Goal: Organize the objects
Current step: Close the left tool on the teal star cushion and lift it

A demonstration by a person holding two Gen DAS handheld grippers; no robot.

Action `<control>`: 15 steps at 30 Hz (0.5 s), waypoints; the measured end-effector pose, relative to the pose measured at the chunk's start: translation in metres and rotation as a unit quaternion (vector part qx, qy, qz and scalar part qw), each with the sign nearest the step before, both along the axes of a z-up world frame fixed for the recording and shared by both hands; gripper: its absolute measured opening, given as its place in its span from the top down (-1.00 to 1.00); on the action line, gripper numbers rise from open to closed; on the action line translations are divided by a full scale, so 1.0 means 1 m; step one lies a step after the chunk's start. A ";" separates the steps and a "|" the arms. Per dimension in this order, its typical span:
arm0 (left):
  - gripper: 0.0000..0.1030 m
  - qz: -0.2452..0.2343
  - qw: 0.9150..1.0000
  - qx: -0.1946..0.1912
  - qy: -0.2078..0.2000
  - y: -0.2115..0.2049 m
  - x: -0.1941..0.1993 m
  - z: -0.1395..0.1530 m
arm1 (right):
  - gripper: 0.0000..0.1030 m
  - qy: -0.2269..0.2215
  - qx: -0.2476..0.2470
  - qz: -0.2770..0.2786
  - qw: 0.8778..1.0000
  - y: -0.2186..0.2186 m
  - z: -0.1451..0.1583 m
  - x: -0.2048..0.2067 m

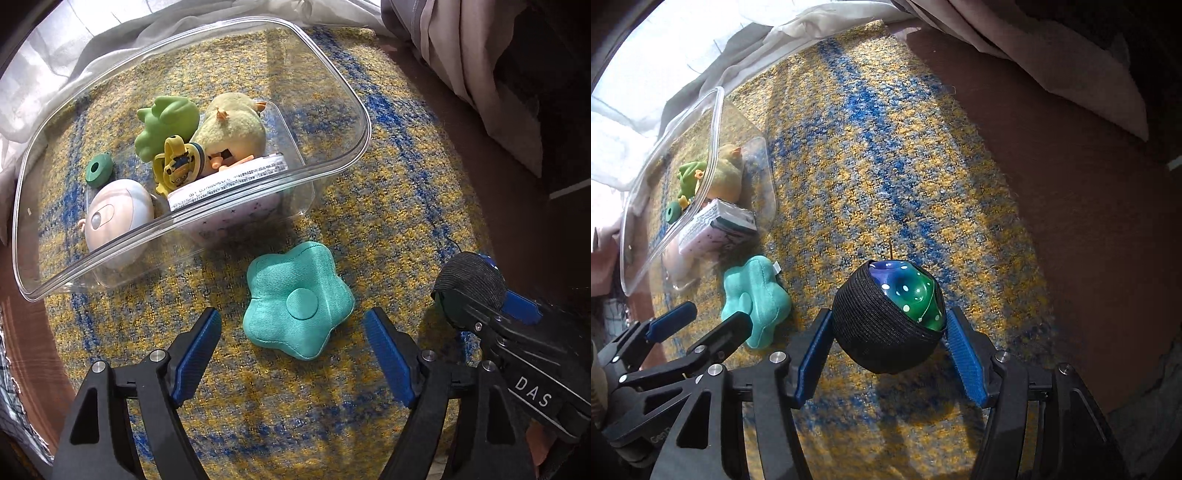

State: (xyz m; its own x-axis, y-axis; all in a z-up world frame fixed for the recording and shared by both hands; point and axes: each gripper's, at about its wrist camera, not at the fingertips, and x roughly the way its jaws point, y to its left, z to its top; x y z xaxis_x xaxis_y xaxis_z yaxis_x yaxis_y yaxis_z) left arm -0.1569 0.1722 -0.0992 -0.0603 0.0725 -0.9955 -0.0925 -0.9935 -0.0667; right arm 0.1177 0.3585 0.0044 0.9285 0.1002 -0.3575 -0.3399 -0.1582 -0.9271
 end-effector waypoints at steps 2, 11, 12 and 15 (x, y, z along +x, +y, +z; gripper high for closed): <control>-0.64 0.001 1.000 -0.003 -0.005 0.003 -0.002 -0.004 | -0.20 -0.002 0.003 -0.001 1.000 0.001 0.002 0.001; -0.67 0.013 0.999 -0.009 -0.029 0.008 -0.011 -0.024 | -0.20 -0.015 0.001 -0.003 1.000 0.006 0.003 0.006; -0.67 0.014 0.999 -0.009 -0.031 0.008 -0.012 -0.026 | -0.20 -0.017 0.000 -0.004 1.000 0.007 0.002 0.007; -0.67 0.017 0.999 -0.007 -0.039 0.010 -0.014 -0.032 | -0.20 -0.020 -0.001 -0.008 1.000 0.008 0.000 0.011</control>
State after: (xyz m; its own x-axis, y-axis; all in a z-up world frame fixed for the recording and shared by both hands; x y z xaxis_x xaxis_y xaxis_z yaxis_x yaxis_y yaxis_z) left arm -0.1706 0.1818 -0.1314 0.0146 0.0572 -0.9983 -0.0541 -0.9969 -0.0579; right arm 0.1285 0.3669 0.0045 0.9433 0.0843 -0.3210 -0.3058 -0.1556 -0.9393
